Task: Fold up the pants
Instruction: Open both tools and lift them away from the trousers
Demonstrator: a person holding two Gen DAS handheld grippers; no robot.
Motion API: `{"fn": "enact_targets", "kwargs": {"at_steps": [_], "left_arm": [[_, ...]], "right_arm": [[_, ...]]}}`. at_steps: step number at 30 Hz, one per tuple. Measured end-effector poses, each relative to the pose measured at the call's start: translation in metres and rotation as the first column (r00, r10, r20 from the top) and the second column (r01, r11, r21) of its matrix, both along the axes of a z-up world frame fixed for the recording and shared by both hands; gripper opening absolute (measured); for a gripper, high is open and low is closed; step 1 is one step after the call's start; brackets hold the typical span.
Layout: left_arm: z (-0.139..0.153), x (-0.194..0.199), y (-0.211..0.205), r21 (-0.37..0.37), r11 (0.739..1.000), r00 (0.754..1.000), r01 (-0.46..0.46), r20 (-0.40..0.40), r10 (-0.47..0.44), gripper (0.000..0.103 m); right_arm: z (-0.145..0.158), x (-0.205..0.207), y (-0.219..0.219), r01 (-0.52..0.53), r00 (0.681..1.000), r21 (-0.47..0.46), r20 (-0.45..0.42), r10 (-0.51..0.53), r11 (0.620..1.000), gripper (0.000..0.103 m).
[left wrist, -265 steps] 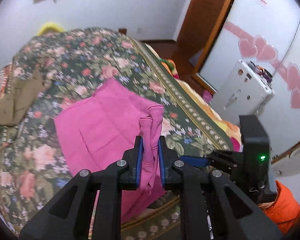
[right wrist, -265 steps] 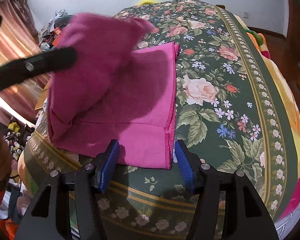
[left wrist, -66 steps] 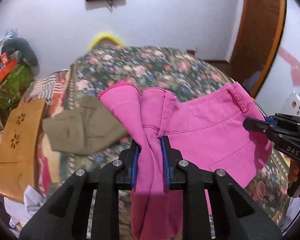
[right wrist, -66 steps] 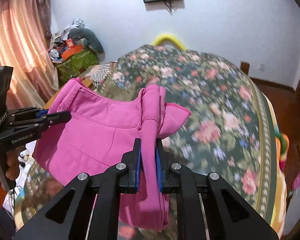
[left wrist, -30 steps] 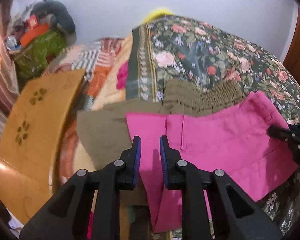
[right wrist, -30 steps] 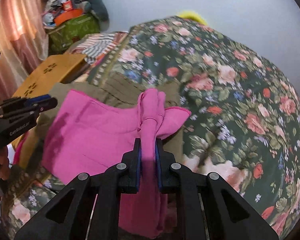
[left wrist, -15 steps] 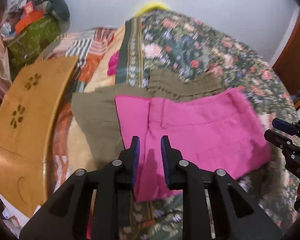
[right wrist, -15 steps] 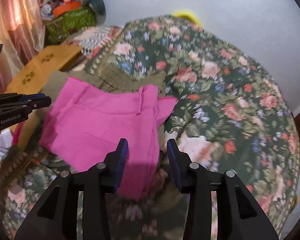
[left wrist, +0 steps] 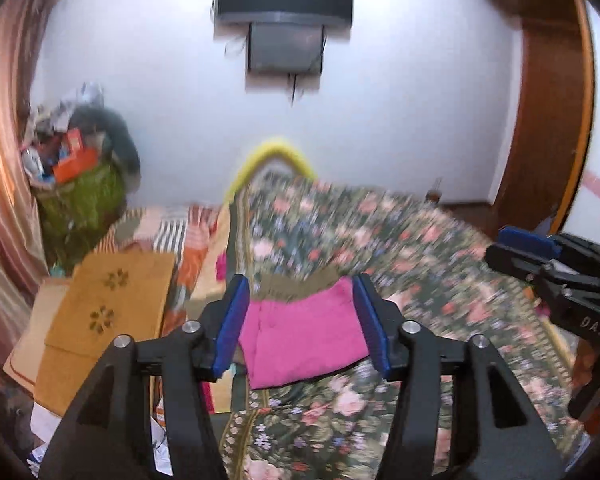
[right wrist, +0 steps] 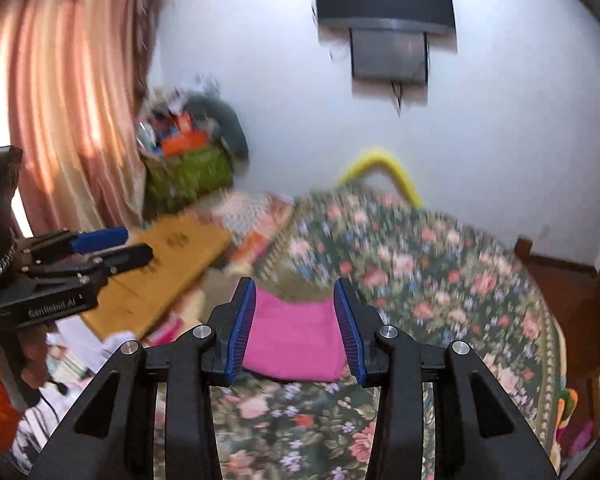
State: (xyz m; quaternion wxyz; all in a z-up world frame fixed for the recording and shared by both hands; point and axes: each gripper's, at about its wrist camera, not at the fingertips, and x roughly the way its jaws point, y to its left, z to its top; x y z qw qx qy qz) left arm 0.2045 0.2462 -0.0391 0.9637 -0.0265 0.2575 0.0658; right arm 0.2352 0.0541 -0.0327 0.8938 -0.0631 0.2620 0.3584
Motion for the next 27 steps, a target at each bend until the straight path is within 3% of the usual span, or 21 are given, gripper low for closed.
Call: {"fn": "enact_targets", "kwargs": {"at_steps": [4,11,14,16,19,21,23,25,27], "left_arm": [[0.041,-0.058,-0.026,0.035,0.999,0.992,0.003,0.125,-0.007,0.059],[0.072,-0.142,-0.053,0.045,0.999,0.966,-0.007,0.260,-0.005,0.062],[0.076,-0.170,-0.065,0.065,0.998,0.954,-0.025,0.301,0.004,0.076],[0.076,-0.183,-0.070,0.078,0.996,0.948,-0.040,0.317,0.013,0.092],[0.076,-0.199,-0.074,0.078,0.995,0.943,-0.059,0.332,0.030,0.101],[0.074,-0.207,-0.078,0.078,0.994,0.939,-0.075,0.341,0.044,0.103],[0.072,-0.210,-0.079,0.080,0.993,0.938,-0.090,0.342,0.057,0.103],[0.071,-0.212,-0.082,0.083,0.992,0.939,-0.097,0.338,0.064,0.103],[0.068,-0.213,-0.084,0.076,0.993,0.941,-0.096,0.332,0.066,0.103]], "right_arm": [[0.038,-0.048,-0.018,-0.035,0.996,0.082,0.090,0.028,0.996,0.037],[0.070,-0.121,-0.050,-0.073,0.978,0.195,0.208,0.031,0.978,0.037],[0.071,-0.141,-0.061,-0.069,0.972,0.227,0.235,0.014,0.971,0.038],[0.067,-0.152,-0.067,-0.050,0.969,0.225,0.246,-0.007,0.973,0.048],[0.063,-0.160,-0.072,-0.034,0.968,0.232,0.249,-0.026,0.972,0.061],[0.063,-0.166,-0.075,-0.025,0.968,0.231,0.249,-0.034,0.973,0.069],[0.064,-0.171,-0.078,-0.020,0.964,0.231,0.263,-0.043,0.973,0.093],[0.066,-0.177,-0.082,-0.010,0.957,0.237,0.284,-0.060,0.972,0.101],[0.068,-0.183,-0.085,-0.006,0.954,0.243,0.291,-0.067,0.970,0.102]]}}
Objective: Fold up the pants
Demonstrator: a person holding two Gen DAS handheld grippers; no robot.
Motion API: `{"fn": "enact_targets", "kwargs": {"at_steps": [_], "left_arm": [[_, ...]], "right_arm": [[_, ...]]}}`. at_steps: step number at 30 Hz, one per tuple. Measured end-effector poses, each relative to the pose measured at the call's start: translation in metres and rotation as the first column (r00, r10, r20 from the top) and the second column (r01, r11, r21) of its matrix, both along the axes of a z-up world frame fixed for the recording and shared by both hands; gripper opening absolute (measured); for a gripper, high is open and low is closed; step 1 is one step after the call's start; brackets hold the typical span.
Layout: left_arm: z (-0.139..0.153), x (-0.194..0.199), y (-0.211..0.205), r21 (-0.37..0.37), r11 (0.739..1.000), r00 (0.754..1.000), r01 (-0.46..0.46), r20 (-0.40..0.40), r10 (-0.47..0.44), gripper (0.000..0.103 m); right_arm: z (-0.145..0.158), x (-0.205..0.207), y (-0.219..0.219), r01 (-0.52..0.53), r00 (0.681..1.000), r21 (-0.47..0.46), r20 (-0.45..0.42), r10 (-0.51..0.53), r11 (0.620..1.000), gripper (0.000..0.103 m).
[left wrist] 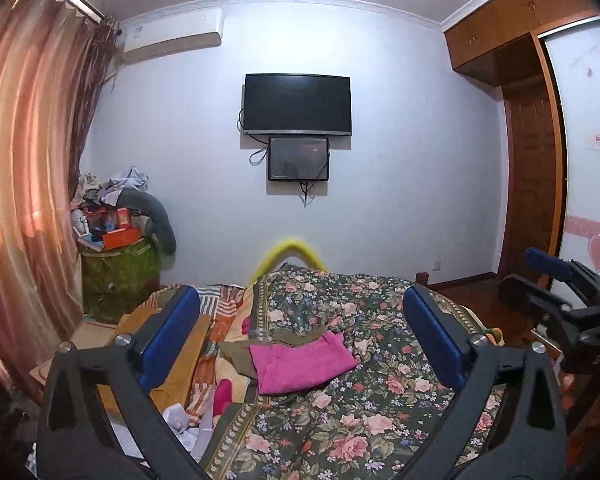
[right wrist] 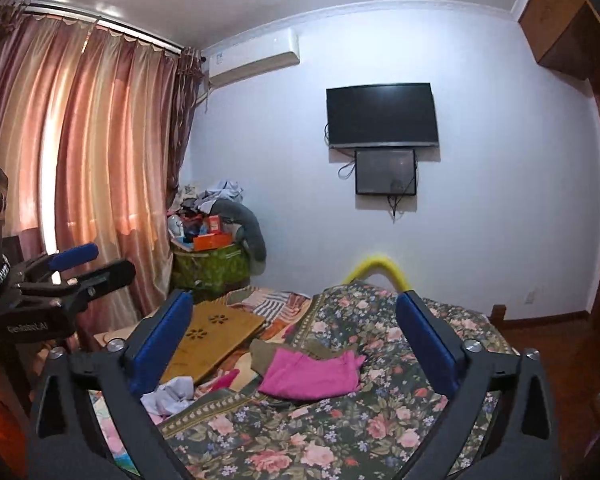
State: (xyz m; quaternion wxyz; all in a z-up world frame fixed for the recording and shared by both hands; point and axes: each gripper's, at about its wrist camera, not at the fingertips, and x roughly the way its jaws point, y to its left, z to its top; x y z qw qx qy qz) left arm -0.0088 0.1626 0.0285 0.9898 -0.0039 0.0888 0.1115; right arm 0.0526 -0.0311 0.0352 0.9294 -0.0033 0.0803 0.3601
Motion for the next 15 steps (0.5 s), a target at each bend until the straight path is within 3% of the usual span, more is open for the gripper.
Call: {"fn": "enact_targets", "kwargs": {"at_steps": [15], "left_arm": [[-0.009,-0.005,-0.011,-0.011,1.000,1.000,0.017,-0.014,-0.017,0.103]], "right_arm": [[-0.005,-0.006,-0.004,0.006,0.999,0.010,-0.033,-0.006,1.000,0.102]]}}
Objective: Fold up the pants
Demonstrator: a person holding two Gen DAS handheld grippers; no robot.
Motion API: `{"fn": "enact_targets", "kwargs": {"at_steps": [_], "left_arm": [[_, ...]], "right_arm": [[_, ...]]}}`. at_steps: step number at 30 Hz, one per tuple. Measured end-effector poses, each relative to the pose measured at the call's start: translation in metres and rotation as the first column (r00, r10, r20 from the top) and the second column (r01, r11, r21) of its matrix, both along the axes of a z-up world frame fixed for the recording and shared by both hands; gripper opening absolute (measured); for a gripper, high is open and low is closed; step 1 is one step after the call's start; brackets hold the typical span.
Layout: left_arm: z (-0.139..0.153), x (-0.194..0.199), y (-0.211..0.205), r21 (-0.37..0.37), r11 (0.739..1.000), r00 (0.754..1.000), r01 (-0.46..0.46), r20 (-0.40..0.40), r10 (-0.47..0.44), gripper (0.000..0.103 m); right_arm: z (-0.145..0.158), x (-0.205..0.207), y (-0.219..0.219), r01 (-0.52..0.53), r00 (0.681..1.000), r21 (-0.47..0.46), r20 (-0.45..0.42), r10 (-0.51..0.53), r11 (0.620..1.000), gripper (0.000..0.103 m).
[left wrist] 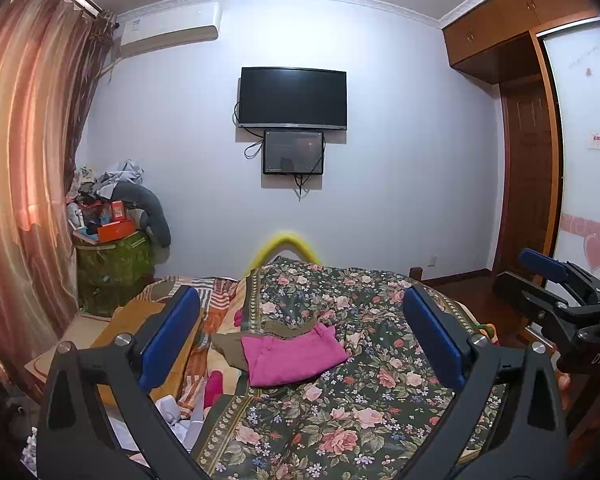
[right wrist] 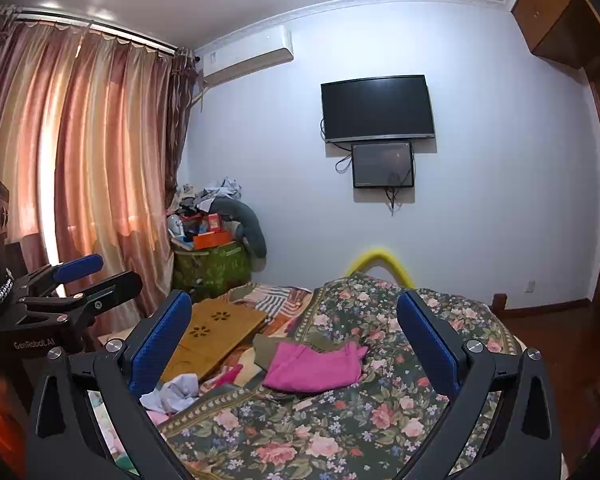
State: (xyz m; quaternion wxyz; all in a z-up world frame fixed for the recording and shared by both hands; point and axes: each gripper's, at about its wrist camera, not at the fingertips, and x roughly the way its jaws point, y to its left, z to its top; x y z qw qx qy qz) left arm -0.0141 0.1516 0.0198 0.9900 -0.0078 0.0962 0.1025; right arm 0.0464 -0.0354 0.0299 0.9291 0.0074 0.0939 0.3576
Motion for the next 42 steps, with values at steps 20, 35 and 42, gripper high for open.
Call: {"fn": "enact_targets", "kwargs": {"at_steps": [20,35,42], "left_arm": [[-0.006,0.010,0.004,-0.011,1.000,1.000,0.017,-0.025,-0.018,0.103],[-0.010,0.014,0.005,-0.029,0.999,0.999,0.037,-0.035,-0.038,0.103],[-0.011,0.016,0.002,-0.033,0.998,0.998,0.047,-0.039,-0.049,0.103]], "right_arm": [[-0.001,0.002,-0.002,0.017,1.000,-0.033,-0.015,-0.017,0.999,0.102],[-0.002,0.004,-0.004,0.022,0.999,-0.032,-0.027,-0.023,0.999,0.102],[-0.005,0.006,-0.002,0.018,0.999,-0.037,-0.042,-0.020,0.999,0.102]]}}
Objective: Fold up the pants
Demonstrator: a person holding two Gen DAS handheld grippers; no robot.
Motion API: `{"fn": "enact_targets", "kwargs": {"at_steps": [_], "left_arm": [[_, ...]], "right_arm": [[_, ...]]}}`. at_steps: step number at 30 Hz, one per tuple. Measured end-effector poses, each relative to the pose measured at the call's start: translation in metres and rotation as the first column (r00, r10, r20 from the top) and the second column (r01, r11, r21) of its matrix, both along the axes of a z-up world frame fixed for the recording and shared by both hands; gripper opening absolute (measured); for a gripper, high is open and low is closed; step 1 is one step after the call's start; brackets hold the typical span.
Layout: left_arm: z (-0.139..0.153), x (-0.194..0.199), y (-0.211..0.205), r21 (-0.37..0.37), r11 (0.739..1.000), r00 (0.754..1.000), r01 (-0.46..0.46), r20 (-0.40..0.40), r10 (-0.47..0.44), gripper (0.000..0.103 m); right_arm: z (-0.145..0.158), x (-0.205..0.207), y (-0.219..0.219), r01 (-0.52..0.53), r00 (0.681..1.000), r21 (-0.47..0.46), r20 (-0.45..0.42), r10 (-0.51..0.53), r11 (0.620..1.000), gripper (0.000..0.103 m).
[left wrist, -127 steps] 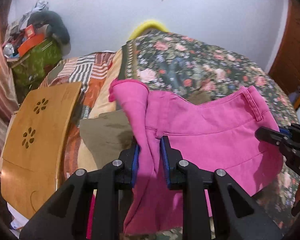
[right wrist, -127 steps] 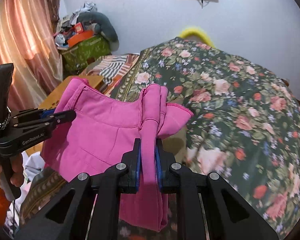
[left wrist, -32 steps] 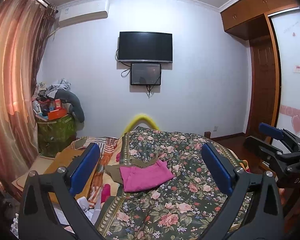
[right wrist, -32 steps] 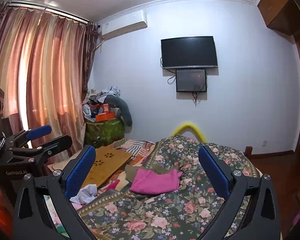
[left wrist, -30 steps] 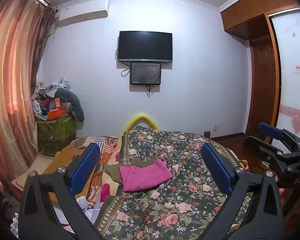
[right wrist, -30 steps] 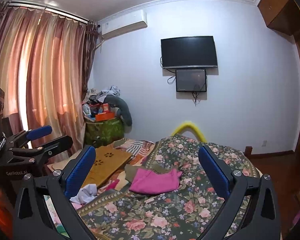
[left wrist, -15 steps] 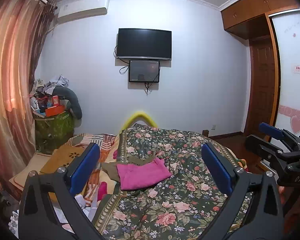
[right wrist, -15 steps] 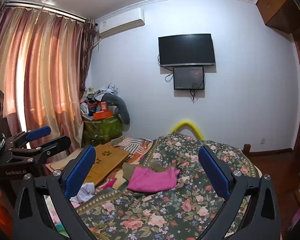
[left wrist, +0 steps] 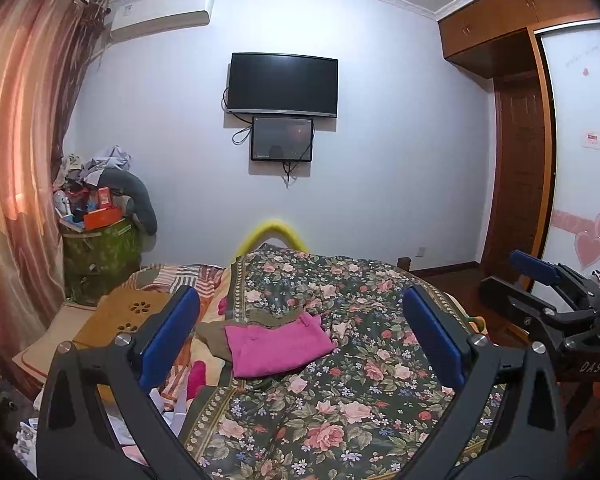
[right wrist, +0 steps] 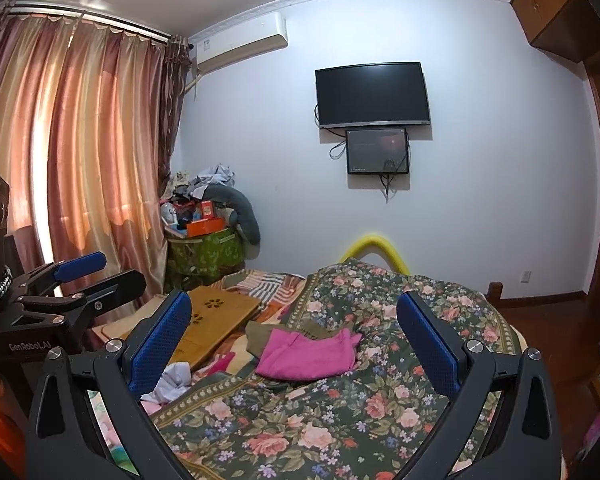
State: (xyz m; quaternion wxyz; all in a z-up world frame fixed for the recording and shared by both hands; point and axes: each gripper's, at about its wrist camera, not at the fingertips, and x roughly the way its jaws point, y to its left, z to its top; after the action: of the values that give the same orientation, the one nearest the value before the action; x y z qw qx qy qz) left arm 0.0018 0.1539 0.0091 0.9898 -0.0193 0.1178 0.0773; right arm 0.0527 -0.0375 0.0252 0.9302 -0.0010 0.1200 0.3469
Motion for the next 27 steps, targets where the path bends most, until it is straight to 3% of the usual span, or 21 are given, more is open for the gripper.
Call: {"fn": "enact_targets", "kwargs": {"at_steps": [27], "left_arm": [[0.0021,-0.0033,0.0005,-0.030,0.999,1.000,0.017,-0.004,-0.017,0.103]], "right_arm": [[-0.0054,0.0012,0.0030,-0.018,1.000,0.016,-0.025,0.018,1.000,0.102]]}}
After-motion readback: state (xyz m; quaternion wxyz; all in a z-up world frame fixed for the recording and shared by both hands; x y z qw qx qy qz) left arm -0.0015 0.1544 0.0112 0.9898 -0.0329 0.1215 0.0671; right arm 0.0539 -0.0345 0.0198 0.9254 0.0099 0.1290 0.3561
